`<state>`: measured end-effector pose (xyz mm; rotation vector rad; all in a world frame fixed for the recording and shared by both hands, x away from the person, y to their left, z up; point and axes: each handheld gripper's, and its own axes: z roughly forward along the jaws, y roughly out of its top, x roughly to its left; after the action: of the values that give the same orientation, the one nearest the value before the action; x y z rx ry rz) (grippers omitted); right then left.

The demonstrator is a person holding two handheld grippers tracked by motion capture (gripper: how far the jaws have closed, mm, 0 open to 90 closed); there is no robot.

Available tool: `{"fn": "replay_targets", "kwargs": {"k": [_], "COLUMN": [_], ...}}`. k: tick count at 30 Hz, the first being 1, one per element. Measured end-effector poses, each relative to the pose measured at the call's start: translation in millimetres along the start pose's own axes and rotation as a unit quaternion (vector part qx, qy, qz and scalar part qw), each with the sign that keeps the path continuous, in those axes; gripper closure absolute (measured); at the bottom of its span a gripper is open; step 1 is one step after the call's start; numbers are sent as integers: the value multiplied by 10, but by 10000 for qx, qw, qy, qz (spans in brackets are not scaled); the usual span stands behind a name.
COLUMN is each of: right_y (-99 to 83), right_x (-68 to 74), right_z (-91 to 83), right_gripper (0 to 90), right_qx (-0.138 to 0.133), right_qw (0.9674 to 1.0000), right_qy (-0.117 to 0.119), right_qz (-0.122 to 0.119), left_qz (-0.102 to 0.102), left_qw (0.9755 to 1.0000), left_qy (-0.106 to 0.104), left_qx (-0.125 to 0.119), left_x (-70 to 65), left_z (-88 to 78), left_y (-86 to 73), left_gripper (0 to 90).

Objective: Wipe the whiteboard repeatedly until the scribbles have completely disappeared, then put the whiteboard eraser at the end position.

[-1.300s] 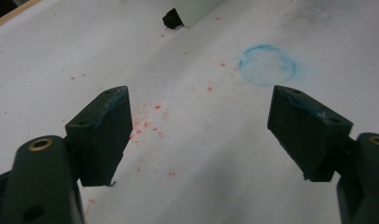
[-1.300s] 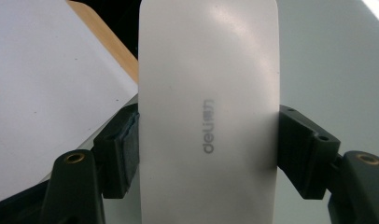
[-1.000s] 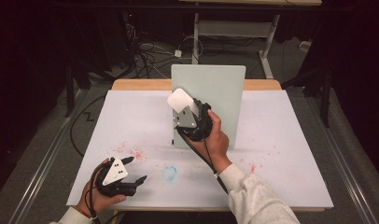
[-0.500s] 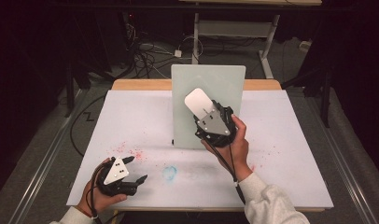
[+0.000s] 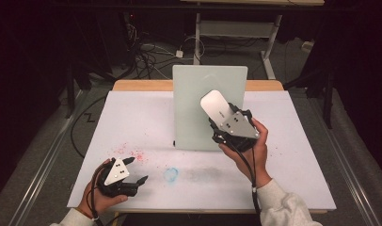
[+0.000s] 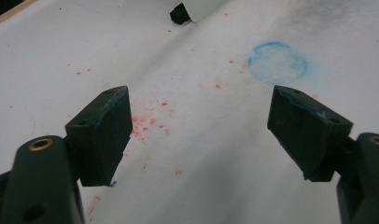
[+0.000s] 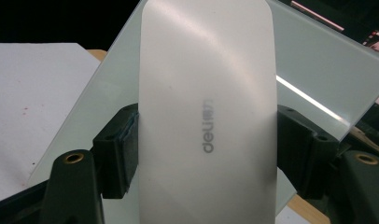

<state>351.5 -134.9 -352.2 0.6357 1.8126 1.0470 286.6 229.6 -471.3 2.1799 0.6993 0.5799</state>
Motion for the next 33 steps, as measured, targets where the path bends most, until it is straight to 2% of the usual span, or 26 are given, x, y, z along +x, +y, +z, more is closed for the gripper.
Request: {"fn": "replay_targets", "kwargs": {"k": [6,15,20,26,33], "right_y": [-56,-109,-145,-190,-252], "right_x": [-100,-169,-210,-281,-293], "right_z": [-64,-197,-240,-265,-318], "right_gripper": [308,308,308,308,308], "right_qx": [15,-31,-12,-8,7], "right_qw": [9999,9996,9993,9986,9976], "right_qy": [94,234,312,429,600], "right_qz": [109,178,194,322,333], "left_qz": [-3,28,32,-17,43], "left_qw": [10000,10000,10000,10000,10000], "left_qy": [-6,-22,-2,19,14], "left_qx": [29,22,4,4,-8], "left_x": [13,6,6,31,29], "left_z": [4,7,-5,-13,1], "left_y": [-6,-1,-6,-22,6], "left_gripper": [213,213,213,212,212]}}
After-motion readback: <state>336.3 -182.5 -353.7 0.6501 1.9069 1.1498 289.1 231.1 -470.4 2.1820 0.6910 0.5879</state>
